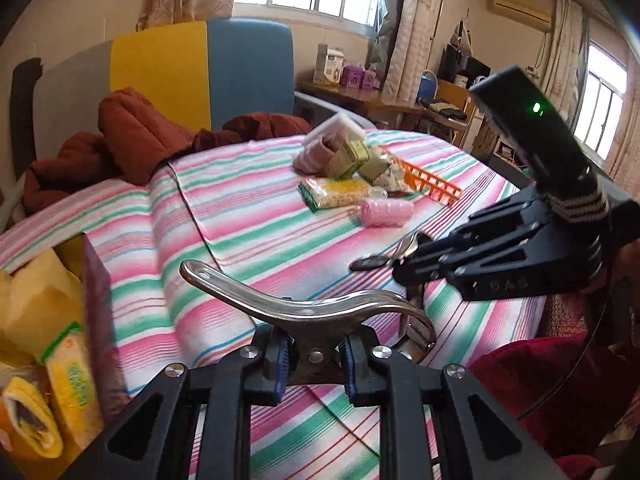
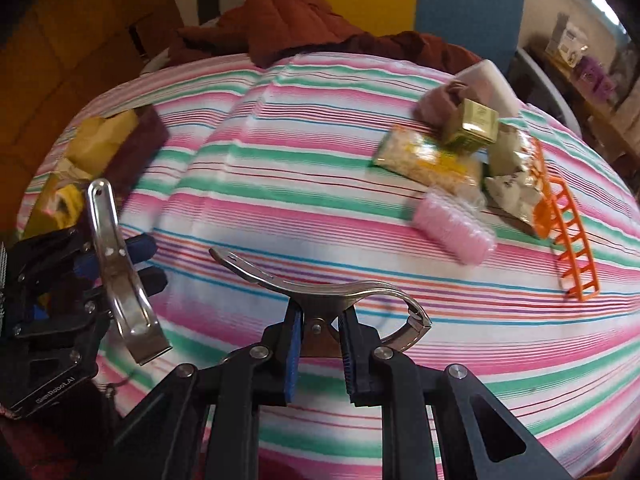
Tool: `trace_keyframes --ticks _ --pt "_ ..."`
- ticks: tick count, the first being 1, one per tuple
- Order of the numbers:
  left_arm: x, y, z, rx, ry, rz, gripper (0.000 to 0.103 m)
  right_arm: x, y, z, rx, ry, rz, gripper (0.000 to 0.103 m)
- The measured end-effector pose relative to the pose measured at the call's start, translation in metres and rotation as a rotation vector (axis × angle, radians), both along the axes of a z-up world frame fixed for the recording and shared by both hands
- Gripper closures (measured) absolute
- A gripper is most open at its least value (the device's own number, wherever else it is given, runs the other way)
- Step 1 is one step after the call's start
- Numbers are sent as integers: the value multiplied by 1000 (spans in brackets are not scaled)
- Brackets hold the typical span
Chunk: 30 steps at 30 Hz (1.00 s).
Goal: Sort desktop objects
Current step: 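Carry both metal clips toward the gold tray with both tools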
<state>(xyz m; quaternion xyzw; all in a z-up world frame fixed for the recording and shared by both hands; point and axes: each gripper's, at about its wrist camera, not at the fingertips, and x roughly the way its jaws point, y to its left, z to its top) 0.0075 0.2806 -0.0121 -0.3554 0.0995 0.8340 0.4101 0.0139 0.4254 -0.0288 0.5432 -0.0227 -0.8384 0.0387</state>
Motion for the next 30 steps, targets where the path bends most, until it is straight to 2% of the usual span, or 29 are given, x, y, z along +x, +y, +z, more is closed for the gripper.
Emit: trace_keyframes --ticks 6,14,30 --pt "2 -34 22 25 25 41 83 3 -38 18 -43 28 62 85" --pt "2 -82 34 45 39 111 83 4 -85 40 -46 76 148 85" --pt "-7 -161 21 42 -13 268 83 -9 -172 67 -10 127 304 85"
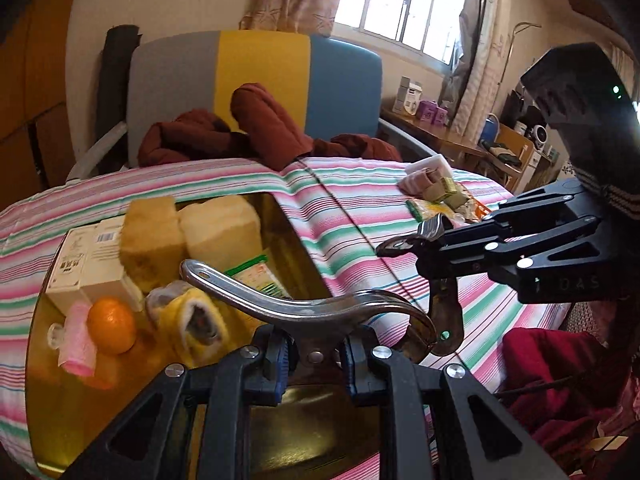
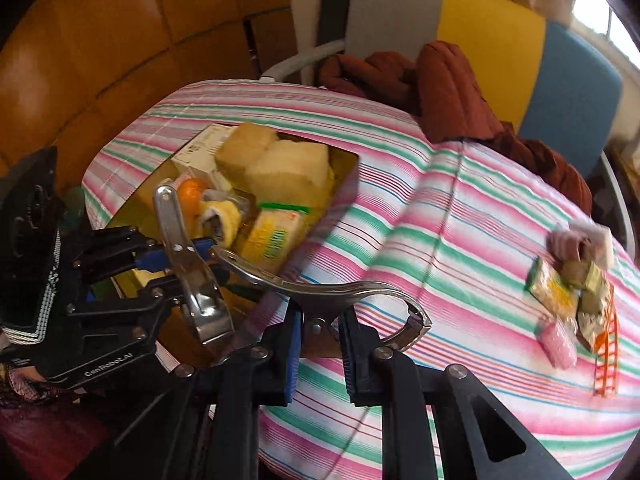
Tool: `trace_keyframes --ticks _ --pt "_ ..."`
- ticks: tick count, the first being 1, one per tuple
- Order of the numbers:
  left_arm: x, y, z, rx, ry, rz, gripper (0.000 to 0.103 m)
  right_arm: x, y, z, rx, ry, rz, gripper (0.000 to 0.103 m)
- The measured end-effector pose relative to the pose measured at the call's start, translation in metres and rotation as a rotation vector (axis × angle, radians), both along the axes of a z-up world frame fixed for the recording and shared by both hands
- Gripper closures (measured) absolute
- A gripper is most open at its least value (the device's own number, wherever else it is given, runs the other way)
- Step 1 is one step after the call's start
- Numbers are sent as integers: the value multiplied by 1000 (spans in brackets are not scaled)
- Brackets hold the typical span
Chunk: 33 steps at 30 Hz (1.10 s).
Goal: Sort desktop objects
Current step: 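Carry both metal clips toward the gold tray with both tools, then lower both clips into the tray and open both tools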
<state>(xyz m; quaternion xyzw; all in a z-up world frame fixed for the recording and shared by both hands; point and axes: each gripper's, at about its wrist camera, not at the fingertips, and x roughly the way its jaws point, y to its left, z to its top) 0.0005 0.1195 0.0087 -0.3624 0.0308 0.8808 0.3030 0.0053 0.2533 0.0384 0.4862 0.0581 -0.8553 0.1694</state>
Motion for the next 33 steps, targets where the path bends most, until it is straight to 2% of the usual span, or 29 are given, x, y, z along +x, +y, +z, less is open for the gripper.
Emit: trace_keyframes --ticks 10,18,30,33 --pt "-4 -34 -11 -3 -30 67 83 -3 -51 4 40 24 85 85" --pt "-11 -53 -21 -21 -59 109 83 -8 -74 1 50 21 128 85" --pt "-26 -59 -36 -57 -95 150 83 -25 -83 -8 60 9 112 85" --pt "-33 -57 -40 -58 -140 160 83 -36 -80 -10 55 6 84 85"
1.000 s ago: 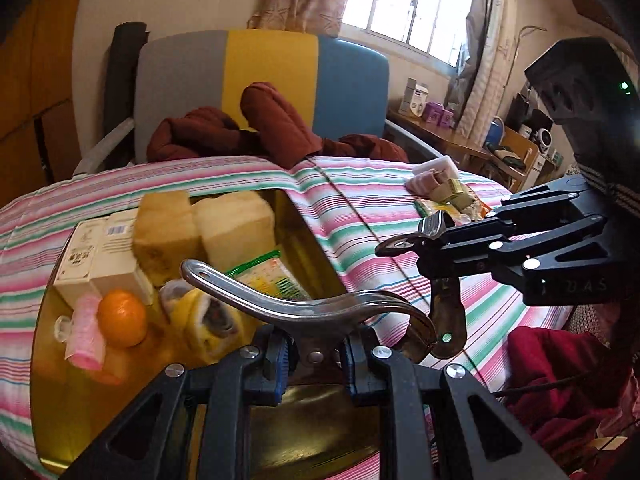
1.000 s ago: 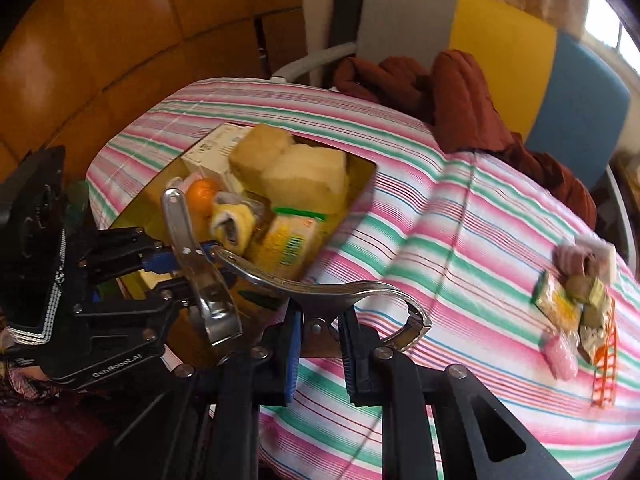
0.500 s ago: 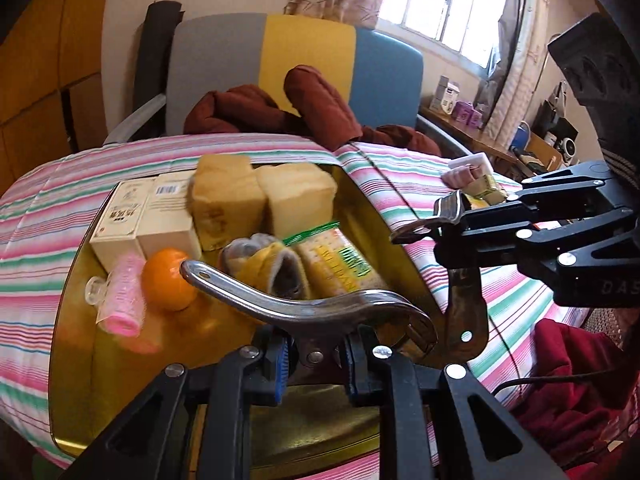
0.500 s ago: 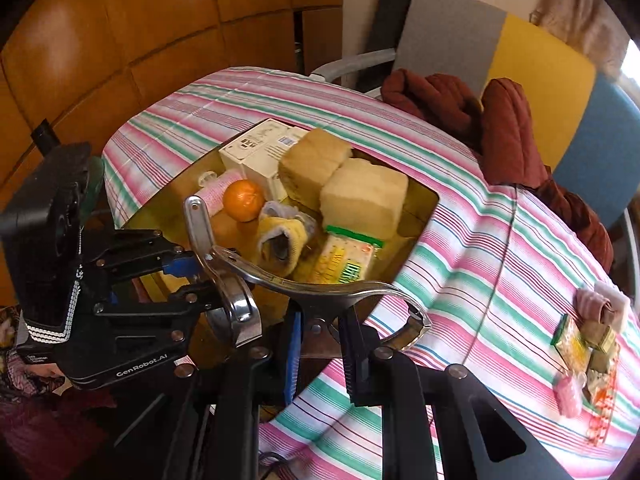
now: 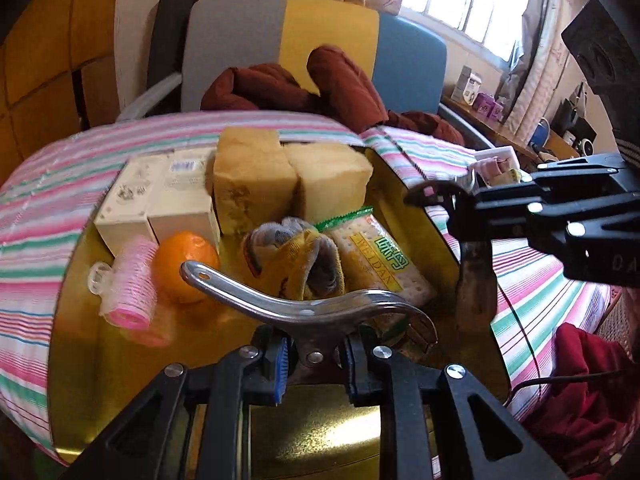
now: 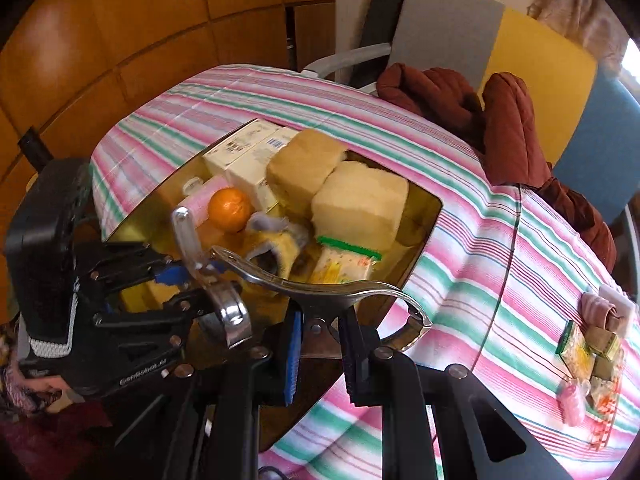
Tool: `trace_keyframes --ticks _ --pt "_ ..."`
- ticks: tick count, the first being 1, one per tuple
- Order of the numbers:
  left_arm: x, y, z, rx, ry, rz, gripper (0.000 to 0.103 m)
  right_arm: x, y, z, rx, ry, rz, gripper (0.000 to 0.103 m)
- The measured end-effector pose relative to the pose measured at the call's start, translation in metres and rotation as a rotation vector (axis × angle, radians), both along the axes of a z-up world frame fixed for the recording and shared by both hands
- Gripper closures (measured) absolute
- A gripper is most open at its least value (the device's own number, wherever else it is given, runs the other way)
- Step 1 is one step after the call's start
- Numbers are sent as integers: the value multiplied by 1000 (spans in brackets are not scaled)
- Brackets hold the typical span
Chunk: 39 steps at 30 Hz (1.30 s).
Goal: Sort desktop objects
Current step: 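Lower both clips into the tray and open both tools, then move both tools back over the remaining items on the table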
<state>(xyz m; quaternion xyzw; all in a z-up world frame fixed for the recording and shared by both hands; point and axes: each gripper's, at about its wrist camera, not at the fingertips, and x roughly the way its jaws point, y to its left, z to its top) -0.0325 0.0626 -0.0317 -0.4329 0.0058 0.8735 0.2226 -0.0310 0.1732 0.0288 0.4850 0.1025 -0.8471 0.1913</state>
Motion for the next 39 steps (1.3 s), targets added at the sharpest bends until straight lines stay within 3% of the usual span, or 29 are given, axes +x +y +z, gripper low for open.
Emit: trace_keyframes --ticks 6,9,12,14,16,23,31,33,39 --pt "-8 -2 -16 57 -161 10 67 -24 2 -12 -24 -38 -35 85" --pt "-6 -6 -19 56 -194 29 61 -33 0 -17 -48 -52 -28 84" --pt "0 -13 -14 63 -181 41 60 -37 -2 -17 -65 -36 -44 69" --pt "4 -17 -8 72 -164 44 59 -36 -1 -14 -53 -5 -61 66" --pt "7 -21 -4 74 -148 53 59 -34 3 -11 -66 6 -84 57" --pt "5 -17 -4 69 -146 72 59 -21 23 -9 -103 7 -157 51" --pt "8 -1 3 23 -139 44 56 -6 50 -7 -143 29 -228 15" --pt "8 4 4 21 -137 30 56 -3 62 -7 -152 32 -254 11" --pt "11 33 12 -5 -117 -24 55 7 111 -12 -136 22 -357 11"
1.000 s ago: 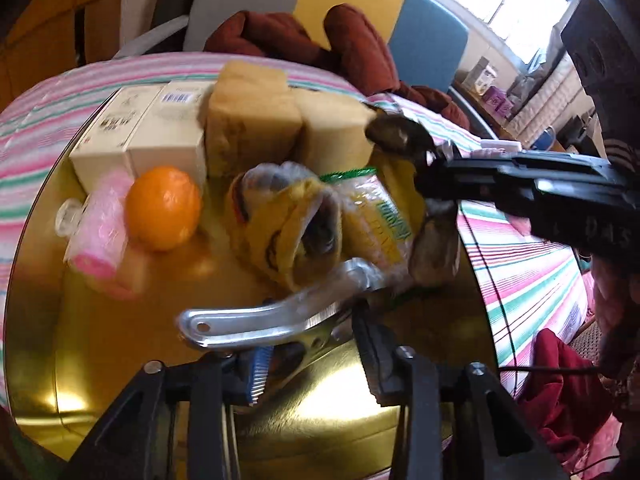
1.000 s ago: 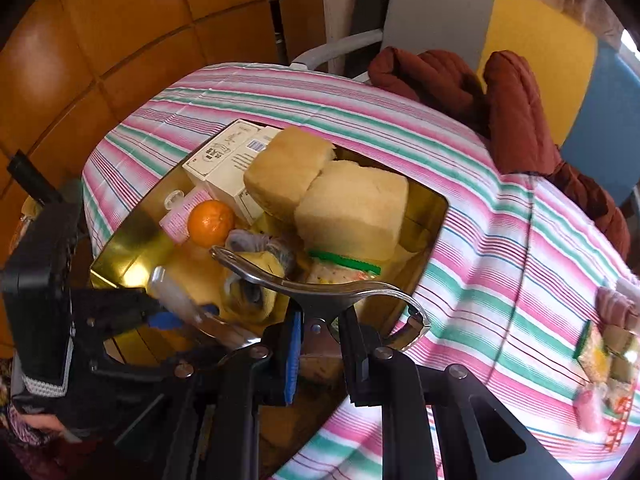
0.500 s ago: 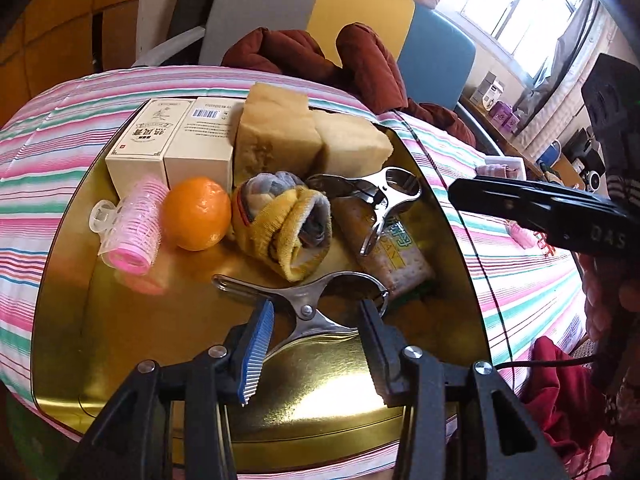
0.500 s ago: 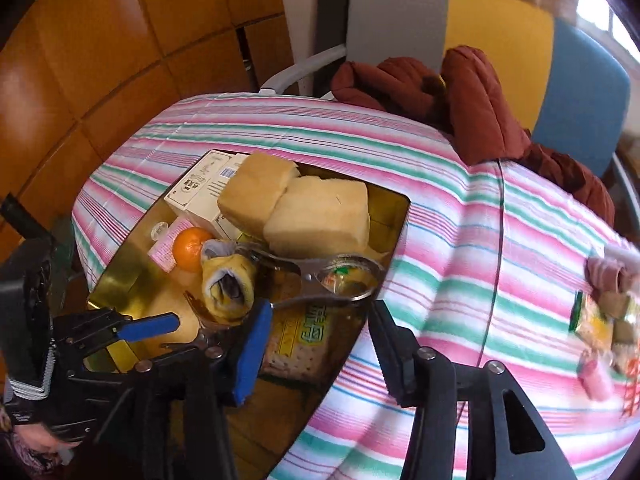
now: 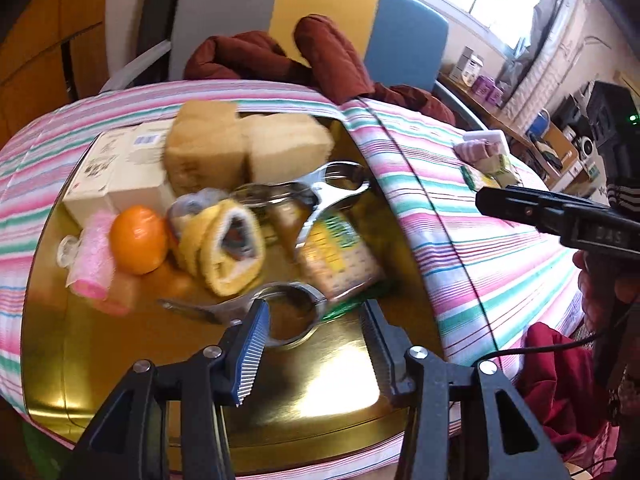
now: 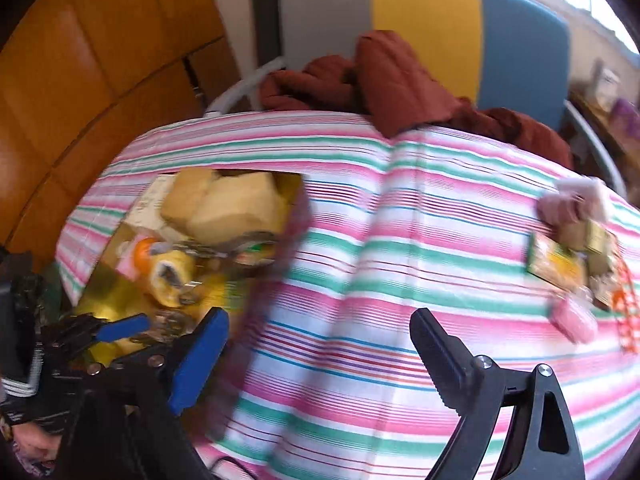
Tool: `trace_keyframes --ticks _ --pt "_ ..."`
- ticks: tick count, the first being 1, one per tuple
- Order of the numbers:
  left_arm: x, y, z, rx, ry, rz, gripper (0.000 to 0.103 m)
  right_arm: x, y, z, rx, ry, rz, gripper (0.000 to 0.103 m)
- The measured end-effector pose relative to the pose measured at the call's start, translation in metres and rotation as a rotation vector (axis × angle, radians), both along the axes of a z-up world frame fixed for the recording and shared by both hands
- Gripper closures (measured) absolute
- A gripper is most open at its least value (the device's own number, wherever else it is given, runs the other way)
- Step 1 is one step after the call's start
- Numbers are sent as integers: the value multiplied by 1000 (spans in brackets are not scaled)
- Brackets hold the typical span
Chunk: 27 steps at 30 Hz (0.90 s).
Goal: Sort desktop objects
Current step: 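Move both tools back over the remaining items on the table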
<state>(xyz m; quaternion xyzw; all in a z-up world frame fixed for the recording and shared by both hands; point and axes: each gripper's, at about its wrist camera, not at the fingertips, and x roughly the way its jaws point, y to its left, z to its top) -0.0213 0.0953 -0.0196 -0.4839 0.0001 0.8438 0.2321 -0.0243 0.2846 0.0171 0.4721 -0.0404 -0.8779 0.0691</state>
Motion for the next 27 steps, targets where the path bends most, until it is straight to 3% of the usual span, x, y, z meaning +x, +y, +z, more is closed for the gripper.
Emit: trace_keyframes --ticks 15,16,20,27 --pt "14 94 8 -106 25 -147 55 23 135 -27 194 -91 -161 11" --pt "15 100 7 -116 25 -151 51 24 149 -29 202 -103 -182 11" --pt "11 121 5 -196 38 -109 45 25 206 -34 203 -133 -273 11" --pt "7 128 9 -210 32 -30 45 35 294 -35 175 -101 -497 11"
